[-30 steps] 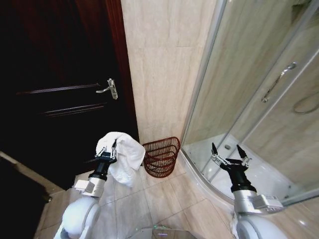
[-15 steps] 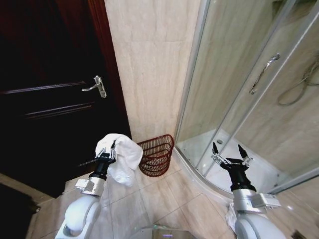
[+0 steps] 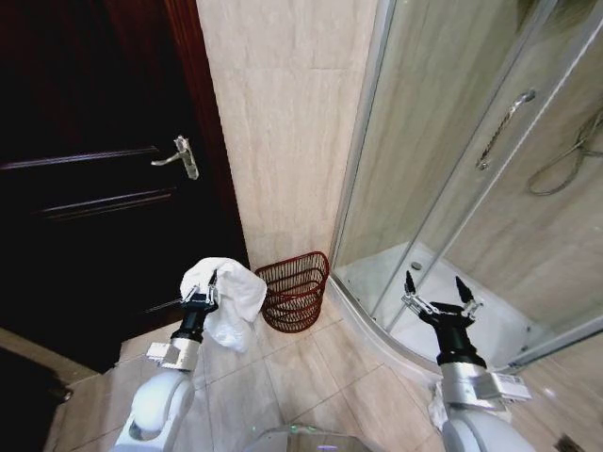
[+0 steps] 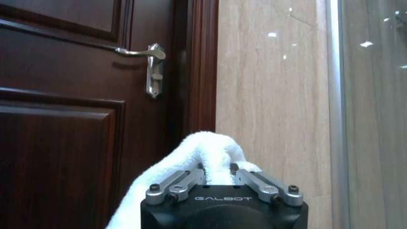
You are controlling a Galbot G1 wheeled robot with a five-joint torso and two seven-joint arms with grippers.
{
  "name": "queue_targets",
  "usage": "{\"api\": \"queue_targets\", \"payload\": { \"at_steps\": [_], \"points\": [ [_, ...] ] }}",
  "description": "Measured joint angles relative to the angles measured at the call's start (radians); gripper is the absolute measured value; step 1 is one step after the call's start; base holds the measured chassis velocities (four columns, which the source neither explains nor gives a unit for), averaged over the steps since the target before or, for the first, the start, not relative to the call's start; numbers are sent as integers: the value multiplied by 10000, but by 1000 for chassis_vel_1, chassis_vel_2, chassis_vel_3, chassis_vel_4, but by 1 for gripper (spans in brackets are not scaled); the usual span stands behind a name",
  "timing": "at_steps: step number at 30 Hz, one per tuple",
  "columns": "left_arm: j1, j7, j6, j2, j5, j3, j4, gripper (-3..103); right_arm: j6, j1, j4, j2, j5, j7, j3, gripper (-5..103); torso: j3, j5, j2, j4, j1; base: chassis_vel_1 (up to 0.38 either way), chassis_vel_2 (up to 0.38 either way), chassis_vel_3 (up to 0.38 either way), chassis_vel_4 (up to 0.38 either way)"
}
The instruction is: Discard the used towel into the hamper.
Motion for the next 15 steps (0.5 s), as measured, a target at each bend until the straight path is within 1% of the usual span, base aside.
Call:
{"api": "queue_targets", "payload": {
  "at_steps": [6,10,15],
  "points": [
    [-126,14,53,9,-38,2,62,11,-277,69,-22,-126,102,137,49,100,-129,1,-218,-1,-91,0,0,0,0],
    [-112,89,193,-29,118,105,-24,11,-467,84,-100,-162,103,162,35,100,-250,1,-439,0,-189,0,0,0,0],
    [-190,118,235,-85,157,134,19,11,-393,193,-261,-175,107,163,55,100,-343,2,-591,0,-248,0,0,0,0]
  ]
}}
